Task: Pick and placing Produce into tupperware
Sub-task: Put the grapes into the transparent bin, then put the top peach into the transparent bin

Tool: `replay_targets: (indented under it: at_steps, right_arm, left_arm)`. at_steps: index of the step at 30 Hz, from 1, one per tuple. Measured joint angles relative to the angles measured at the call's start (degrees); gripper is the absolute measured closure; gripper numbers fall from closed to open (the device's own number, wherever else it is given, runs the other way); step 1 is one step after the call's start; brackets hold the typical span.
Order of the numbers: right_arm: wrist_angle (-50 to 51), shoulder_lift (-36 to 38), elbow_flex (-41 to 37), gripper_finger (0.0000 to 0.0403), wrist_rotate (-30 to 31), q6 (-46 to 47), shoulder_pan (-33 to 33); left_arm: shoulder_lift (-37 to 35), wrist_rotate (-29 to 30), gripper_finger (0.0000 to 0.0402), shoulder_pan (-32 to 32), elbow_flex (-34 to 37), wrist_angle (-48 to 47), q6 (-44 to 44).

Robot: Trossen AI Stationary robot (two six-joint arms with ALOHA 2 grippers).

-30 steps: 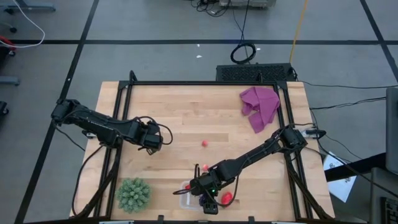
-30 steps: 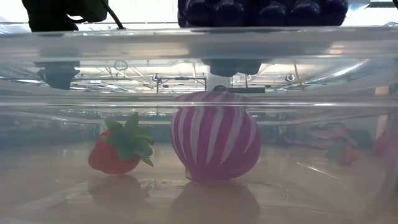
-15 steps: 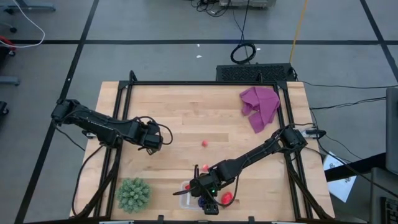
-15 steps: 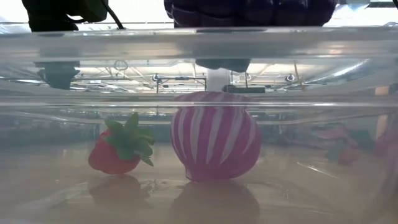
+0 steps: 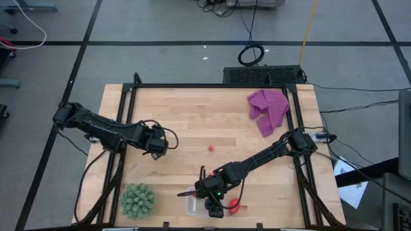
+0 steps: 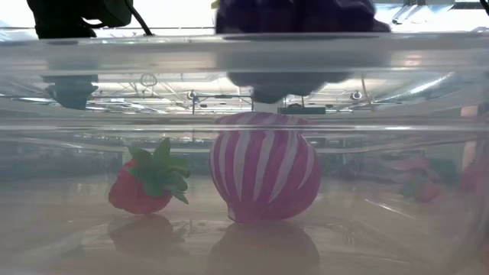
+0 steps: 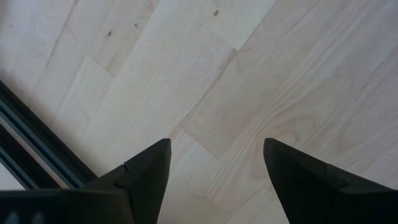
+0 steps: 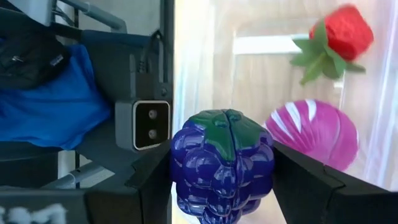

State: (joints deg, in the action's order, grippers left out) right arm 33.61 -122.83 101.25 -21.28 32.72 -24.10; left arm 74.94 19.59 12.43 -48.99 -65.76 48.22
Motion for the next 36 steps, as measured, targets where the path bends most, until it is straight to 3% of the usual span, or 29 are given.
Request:
replay_targets:
  at_steps: [17,27,36]
  right_arm:
    - [0.2,0.0,0.0,0.0175,-1.6,2.6,0.4]
    - [-0.4,0.0,0.0,0.012,-1.5,2.6,0.4]
    - [-1.2,0.0,0.0,0.012,-1.3,2.2,0.4]
  left_arm:
    - [0.0,0.0,0.0139,0.0,0.0,0.0,0.0]
    - [0.0,0.0,0.0136,0.0,0.0,0.0,0.0]
    - [0.0,0.0,0.0135,0.0,0.0,0.0,0.0]
